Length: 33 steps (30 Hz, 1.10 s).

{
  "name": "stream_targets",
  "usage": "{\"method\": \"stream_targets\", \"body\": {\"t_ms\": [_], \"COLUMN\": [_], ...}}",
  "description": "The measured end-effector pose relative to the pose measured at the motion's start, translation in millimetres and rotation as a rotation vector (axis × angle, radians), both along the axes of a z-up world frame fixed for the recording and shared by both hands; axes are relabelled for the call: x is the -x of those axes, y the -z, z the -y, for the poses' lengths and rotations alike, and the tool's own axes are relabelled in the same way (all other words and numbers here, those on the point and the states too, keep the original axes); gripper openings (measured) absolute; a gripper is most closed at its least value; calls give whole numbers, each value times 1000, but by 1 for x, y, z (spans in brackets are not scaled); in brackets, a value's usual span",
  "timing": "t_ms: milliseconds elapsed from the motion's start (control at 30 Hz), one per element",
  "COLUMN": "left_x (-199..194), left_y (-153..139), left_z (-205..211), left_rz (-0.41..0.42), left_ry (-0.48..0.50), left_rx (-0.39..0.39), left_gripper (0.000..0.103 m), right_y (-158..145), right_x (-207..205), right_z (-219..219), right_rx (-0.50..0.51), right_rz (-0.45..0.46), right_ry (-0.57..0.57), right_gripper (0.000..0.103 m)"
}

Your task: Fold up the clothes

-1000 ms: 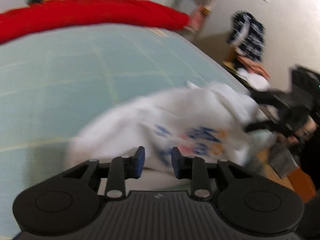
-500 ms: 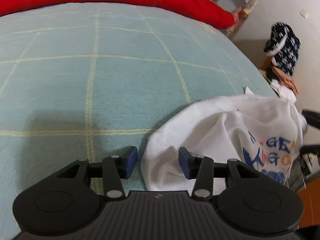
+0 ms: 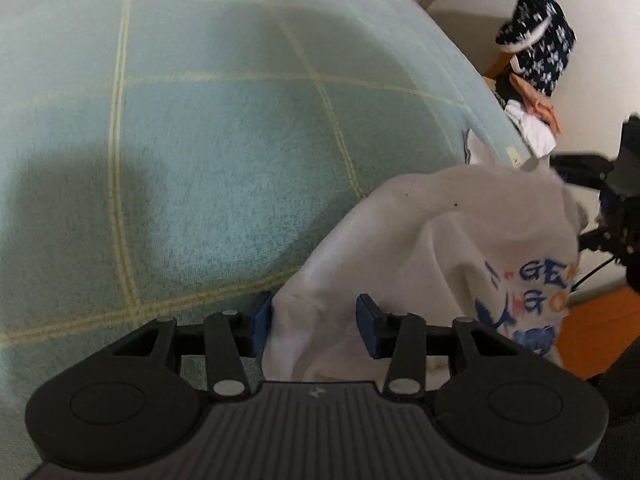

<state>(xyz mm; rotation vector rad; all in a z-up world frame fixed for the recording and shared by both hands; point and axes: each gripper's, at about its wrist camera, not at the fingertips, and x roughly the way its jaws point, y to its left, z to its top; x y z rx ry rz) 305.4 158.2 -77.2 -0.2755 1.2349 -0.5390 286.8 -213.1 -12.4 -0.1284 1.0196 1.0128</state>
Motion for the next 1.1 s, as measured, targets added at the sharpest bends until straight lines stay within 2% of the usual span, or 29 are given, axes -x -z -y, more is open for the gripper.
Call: {"method": "stream_targets", "body": {"t_ms": [33, 67, 100, 200, 267, 300, 333, 367, 400, 600, 800, 1100], "left_x": [-4, -8, -12, -20, -21, -20, -19, -18, -17, -20, -46, -84], "left_y": [2, 5, 7, 7, 4, 1, -4, -9, -13, -43, -64, -85], "left_z": [-4, -6, -8, -8, -3, 1, 5, 9, 13, 25, 30, 34], "left_rz": [-31, -67, -95, -176, -214, -222, -220, -218, -215, -164, -122, -35], "left_ry": [-18, -37, -47, -67, -57, -43, -33, -22, -12, 8, -12, -70], "left_rx": [22, 38, 31, 14, -6, -26, -39, -51, -64, -149, -203, -256], "left_gripper": [41, 34, 22, 12, 8, 8, 7, 7, 7, 6, 6, 6], "right_y": [-3, -6, -9, -17, -14, -12, -9, -4, 0, -3, -18, -34], "right_x": [-4, -8, -12, -25, -32, -35, -37, -39, -41, -48, -61, -82], "right_z": [3, 6, 10, 21, 21, 21, 20, 19, 17, 8, 3, 3], "right_rx": [-4, -10, -17, -37, -8, 13, 34, 58, 81, 138, 215, 233], "right_rz": [-32, -62, -92, -191, -247, -272, -295, -316, -337, -361, -304, -254], "right_ry": [12, 25, 37, 79, 98, 107, 118, 131, 145, 180, 169, 196], "right_gripper": [85, 85, 84, 75, 55, 49, 38, 22, 17, 13, 11, 10]}}
